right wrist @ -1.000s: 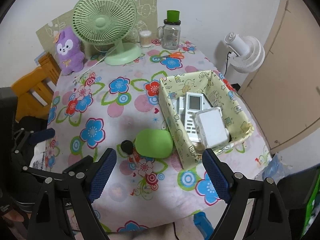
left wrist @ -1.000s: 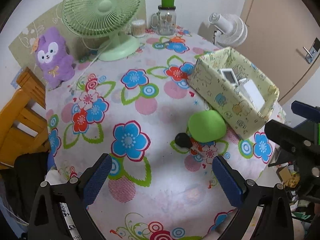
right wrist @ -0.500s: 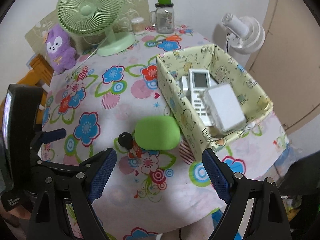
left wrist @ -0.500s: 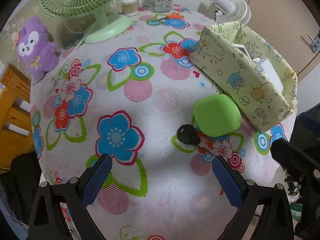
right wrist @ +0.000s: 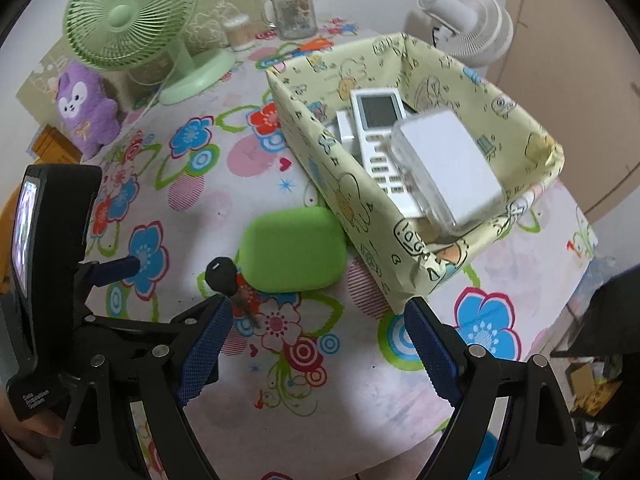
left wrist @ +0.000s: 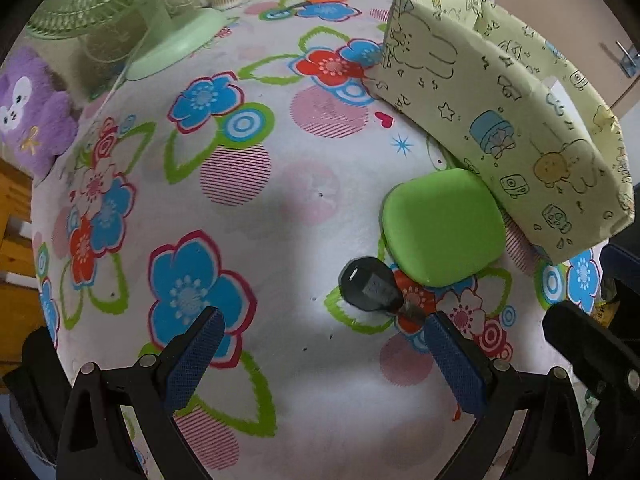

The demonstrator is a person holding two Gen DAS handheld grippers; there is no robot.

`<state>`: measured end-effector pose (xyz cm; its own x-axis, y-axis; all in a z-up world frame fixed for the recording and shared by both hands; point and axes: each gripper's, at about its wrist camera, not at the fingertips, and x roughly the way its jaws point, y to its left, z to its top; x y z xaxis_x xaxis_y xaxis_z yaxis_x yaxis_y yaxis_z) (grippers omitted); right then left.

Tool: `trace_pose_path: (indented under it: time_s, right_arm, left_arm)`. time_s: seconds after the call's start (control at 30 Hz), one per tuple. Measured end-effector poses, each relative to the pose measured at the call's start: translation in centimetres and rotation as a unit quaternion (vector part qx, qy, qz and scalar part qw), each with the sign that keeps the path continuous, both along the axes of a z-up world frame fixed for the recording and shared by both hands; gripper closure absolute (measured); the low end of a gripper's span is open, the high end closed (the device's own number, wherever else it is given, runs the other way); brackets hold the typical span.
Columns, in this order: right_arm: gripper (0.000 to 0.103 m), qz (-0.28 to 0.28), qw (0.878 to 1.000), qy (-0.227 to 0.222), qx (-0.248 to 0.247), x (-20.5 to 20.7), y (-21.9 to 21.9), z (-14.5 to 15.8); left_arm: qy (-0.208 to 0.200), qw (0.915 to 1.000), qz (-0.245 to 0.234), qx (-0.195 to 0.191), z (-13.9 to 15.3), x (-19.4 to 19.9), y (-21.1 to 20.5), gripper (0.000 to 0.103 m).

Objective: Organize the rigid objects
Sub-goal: 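Move the left tool down to the small black object while the right tool approaches the green lid, then close the left gripper on the small black object, then close the right gripper on the green rounded lid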

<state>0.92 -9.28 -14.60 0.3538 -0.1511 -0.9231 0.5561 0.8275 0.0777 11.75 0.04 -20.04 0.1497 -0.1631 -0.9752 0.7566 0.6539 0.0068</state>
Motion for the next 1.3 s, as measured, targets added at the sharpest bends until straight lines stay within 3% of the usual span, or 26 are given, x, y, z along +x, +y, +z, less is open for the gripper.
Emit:
trace_pose_path:
  time_s: [0.37, 0.57, 0.7, 0.93, 1.07, 1.3]
  right_arm:
    - [0.014, -0.009, 1.000, 0.011, 0.011, 0.4, -0.6, -1.3]
    - [0.014, -0.016, 1.000, 0.009, 0.019, 0.5, -0.8, -1.8]
    - [0.014, -0.026, 0.999, 0.002, 0.025, 0.4, -1.3, -1.8]
    - [0.014, -0.032, 0.999, 0.018, 0.018, 0.0, -1.6, -2.3]
    - [0.014, -0.028, 0.999, 0.021, 0.011, 0.3, -1.3, -2.4]
    - [0.014, -0.012, 1.000, 0.020, 0.011, 1.2, 0.1, -2.7]
  left_arm:
    - [0.001, 0.9996, -0.006, 0.027, -1.8, 0.2, -1.2, 0.009]
    - [0.010, 0.9999, 0.001, 0.013, -2.2, 0.9, -1.7, 0.012]
    - [0.023, 0.9996, 0.014, -0.002, -2.3, 1.3, -1.4, 0.020]
    - [0.006, 0.9999, 0.010, -0.012, -1.4, 0.1, -1.0, 0.056]
    - [0.007, 0.9998, 0.005, -0.016, -1.2, -0.3, -0.7, 0.069]
    - [0.003, 0.9999, 0.010, -0.008, -0.5, 0.1, 2.0, 0.070]
